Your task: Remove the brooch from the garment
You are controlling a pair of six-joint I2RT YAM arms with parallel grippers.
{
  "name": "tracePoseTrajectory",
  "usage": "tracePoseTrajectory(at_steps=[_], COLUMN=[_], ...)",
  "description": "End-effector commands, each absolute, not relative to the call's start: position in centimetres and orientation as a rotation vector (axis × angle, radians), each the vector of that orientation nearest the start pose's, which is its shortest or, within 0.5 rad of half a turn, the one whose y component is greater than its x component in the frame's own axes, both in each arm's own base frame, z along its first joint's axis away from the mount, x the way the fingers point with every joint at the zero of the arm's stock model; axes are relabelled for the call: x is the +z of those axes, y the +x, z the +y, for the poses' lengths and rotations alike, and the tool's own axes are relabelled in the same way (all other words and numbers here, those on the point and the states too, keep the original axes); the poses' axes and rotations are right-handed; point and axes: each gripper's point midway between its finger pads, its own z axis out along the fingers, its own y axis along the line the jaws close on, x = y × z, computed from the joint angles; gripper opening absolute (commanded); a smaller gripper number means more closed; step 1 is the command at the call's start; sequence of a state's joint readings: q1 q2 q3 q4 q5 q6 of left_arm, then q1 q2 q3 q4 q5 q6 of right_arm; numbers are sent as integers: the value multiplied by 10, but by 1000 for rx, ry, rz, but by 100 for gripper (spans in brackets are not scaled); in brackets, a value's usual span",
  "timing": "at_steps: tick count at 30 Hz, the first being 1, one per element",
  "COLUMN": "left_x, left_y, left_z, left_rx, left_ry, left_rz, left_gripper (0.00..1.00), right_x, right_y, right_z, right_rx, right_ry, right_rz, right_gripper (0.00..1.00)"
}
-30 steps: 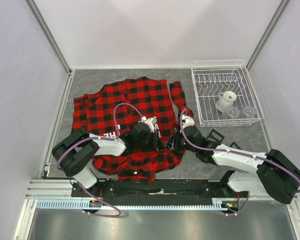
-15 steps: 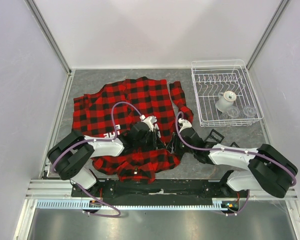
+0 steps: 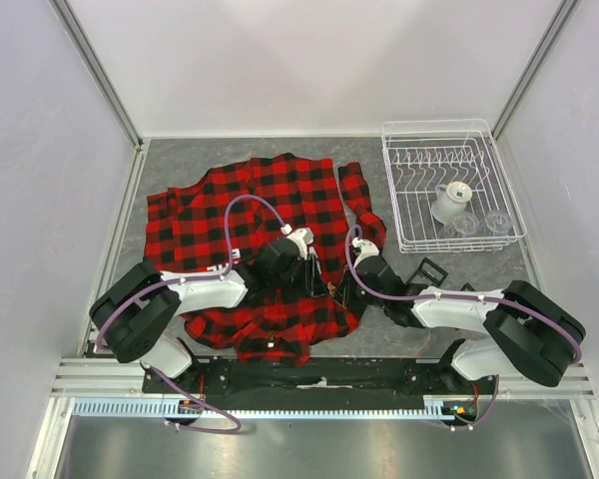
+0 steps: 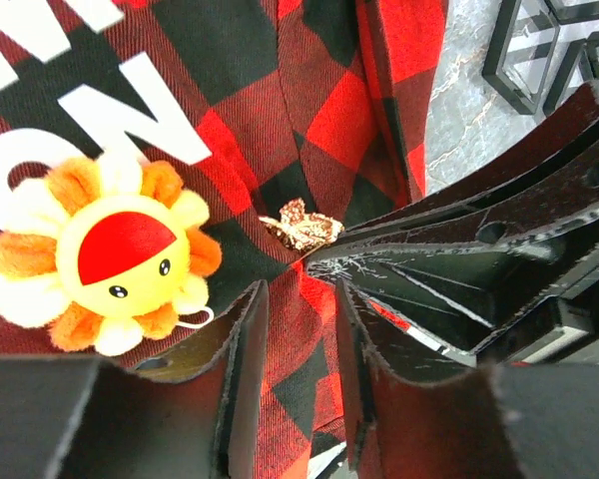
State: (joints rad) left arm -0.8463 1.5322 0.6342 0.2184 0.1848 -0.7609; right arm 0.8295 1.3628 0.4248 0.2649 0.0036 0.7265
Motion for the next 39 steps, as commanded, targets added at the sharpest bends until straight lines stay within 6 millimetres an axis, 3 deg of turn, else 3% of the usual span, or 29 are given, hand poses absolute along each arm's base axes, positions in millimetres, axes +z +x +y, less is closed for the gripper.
tracePoseTrajectory(at_steps=[1,6,12,16,22,34,39], left_x=[70,62,67,64,53,29,31], left_y=[219,229,236,233,227,230,233], left_z=[-318,-307,-324,-331,-334,-325,-331], left_rx=[-908,-927,-943,-1004,-1058,-987,-1016], left_ry=[409,514,843,903,878,812,773], left_rz=[2397,2398,2237,2135,2147,2208,2197], left_gripper=[46,49,46,50,54,54,54], right_x=[37,34,38,38,45,53,52], right_y=[210,212,211,210,212,214,212], right_z=[270,267,269,278,283,275,275], right_rx=[811,746,742,780,814,818,821], right_ry=[-189,-298,-396,-439,-429,-385,-393], right_rz=[2316,2312,2301,2297,2275,2241,2242], right_gripper=[0,0,0,0,0,0,0])
